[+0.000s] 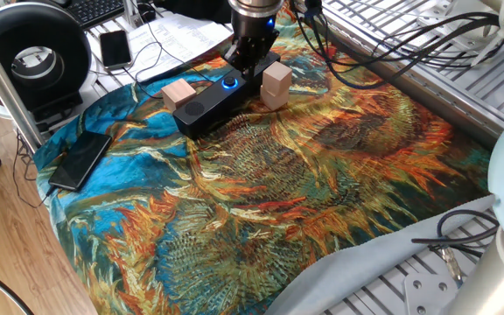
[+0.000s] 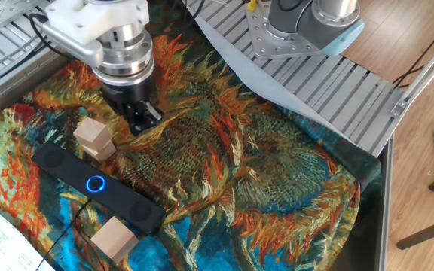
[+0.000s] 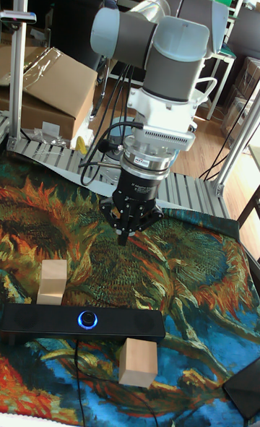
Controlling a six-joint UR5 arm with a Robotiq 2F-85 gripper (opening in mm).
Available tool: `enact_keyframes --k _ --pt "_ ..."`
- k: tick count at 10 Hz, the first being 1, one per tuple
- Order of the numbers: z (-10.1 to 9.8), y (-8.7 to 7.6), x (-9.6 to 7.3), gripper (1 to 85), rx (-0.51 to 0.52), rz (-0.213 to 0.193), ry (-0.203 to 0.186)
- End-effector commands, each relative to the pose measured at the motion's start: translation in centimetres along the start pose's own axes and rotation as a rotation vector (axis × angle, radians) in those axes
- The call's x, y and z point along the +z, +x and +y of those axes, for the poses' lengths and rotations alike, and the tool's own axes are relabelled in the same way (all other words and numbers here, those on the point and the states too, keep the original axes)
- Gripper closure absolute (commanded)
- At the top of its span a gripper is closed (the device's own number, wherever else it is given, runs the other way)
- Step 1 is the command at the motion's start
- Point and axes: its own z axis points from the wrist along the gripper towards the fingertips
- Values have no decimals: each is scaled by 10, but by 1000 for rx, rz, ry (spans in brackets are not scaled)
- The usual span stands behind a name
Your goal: Turn the knob to decrease the volume of the speaker
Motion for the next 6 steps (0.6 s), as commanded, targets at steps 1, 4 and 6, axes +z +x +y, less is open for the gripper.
enact_keyframes --k 1,4,6 --pt "-10 -16 3 833 -63 -72 22" --pt "-4 -20 2 837 -147 -86 5" --pt "-9 -17 1 837 -169 -67 27"
